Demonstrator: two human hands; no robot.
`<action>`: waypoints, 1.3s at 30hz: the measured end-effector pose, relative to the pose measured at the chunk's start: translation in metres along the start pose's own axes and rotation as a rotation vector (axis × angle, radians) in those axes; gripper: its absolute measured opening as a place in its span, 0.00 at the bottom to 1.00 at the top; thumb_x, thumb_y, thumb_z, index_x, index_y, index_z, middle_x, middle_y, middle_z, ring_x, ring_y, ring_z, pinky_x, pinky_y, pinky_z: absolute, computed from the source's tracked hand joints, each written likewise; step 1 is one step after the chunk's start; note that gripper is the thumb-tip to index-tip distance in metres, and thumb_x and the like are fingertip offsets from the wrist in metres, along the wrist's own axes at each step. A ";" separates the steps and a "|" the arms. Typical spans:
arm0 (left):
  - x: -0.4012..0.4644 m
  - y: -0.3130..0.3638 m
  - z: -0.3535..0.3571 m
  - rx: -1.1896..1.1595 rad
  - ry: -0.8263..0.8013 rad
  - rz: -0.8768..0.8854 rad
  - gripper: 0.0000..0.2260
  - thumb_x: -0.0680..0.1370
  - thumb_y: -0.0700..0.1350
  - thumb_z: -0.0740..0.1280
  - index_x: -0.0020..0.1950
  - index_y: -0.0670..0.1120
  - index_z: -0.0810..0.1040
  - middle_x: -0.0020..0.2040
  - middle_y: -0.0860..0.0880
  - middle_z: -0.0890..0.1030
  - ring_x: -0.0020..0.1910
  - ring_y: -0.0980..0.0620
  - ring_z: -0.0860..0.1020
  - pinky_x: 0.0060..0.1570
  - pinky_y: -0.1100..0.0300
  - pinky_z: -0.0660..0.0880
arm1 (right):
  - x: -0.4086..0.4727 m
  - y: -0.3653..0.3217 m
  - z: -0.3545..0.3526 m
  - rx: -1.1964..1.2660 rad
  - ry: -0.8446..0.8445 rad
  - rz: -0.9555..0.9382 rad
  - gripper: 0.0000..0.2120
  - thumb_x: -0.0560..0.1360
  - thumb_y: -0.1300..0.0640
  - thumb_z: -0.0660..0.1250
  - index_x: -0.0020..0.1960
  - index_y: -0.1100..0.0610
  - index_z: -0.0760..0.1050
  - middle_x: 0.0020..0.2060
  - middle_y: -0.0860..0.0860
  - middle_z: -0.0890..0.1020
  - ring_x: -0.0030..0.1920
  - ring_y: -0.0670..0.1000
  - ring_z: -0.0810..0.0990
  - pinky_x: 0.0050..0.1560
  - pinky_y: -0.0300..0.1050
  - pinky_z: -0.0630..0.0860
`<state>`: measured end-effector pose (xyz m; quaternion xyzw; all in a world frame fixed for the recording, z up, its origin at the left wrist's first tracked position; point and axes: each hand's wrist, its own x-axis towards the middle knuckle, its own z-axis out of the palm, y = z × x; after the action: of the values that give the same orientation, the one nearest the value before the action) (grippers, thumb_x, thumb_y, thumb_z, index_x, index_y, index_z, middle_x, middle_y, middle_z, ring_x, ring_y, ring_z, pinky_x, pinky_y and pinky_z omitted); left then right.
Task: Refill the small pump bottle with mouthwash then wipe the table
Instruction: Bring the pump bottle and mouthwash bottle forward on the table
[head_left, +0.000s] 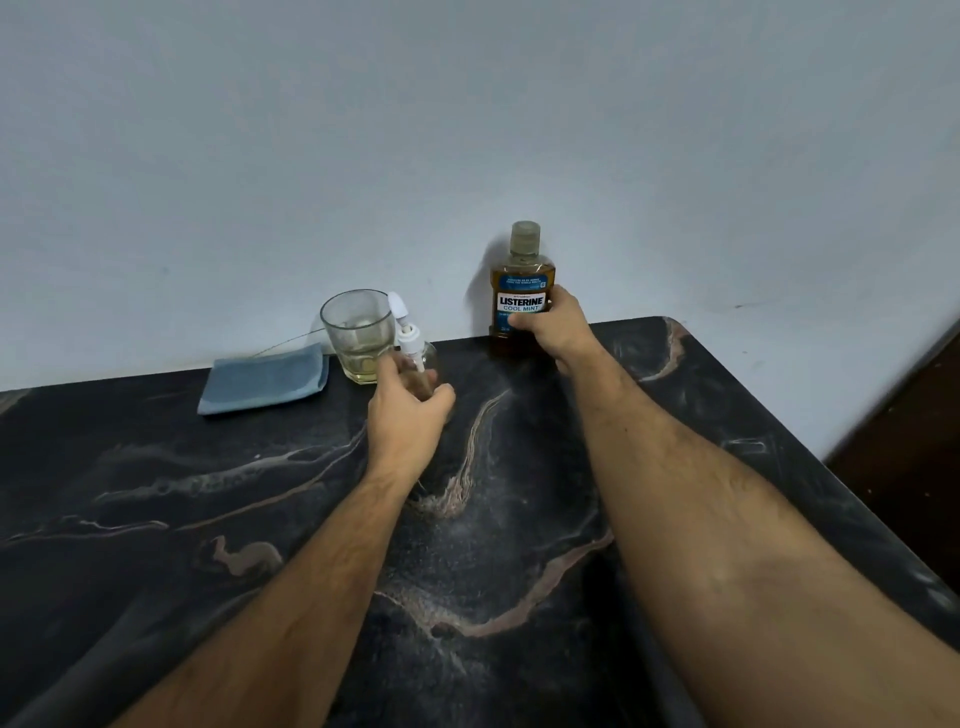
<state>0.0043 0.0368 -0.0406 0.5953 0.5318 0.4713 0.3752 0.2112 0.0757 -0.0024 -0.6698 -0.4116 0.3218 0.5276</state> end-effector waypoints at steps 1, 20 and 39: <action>-0.001 0.000 -0.003 0.003 -0.012 -0.004 0.17 0.72 0.42 0.72 0.56 0.52 0.68 0.46 0.59 0.80 0.44 0.65 0.77 0.40 0.68 0.70 | -0.002 0.000 0.001 -0.010 0.010 0.006 0.23 0.71 0.66 0.74 0.65 0.60 0.73 0.58 0.54 0.81 0.59 0.53 0.80 0.63 0.50 0.76; -0.145 0.028 -0.123 0.008 -0.116 -0.021 0.20 0.74 0.43 0.73 0.61 0.53 0.69 0.53 0.56 0.81 0.54 0.57 0.79 0.59 0.47 0.77 | -0.246 -0.018 -0.011 -0.125 0.000 -0.119 0.23 0.73 0.59 0.75 0.65 0.56 0.72 0.60 0.51 0.82 0.61 0.51 0.80 0.65 0.56 0.75; -0.227 -0.012 -0.174 -0.003 -0.159 0.026 0.22 0.74 0.44 0.75 0.62 0.53 0.68 0.55 0.53 0.82 0.54 0.57 0.80 0.52 0.55 0.80 | -0.339 0.017 -0.010 -0.183 0.024 -0.141 0.23 0.72 0.57 0.75 0.64 0.53 0.72 0.60 0.50 0.81 0.60 0.49 0.79 0.65 0.53 0.76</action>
<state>-0.1640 -0.1946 -0.0409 0.6373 0.4918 0.4280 0.4108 0.0694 -0.2322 -0.0174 -0.6884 -0.4789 0.2369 0.4905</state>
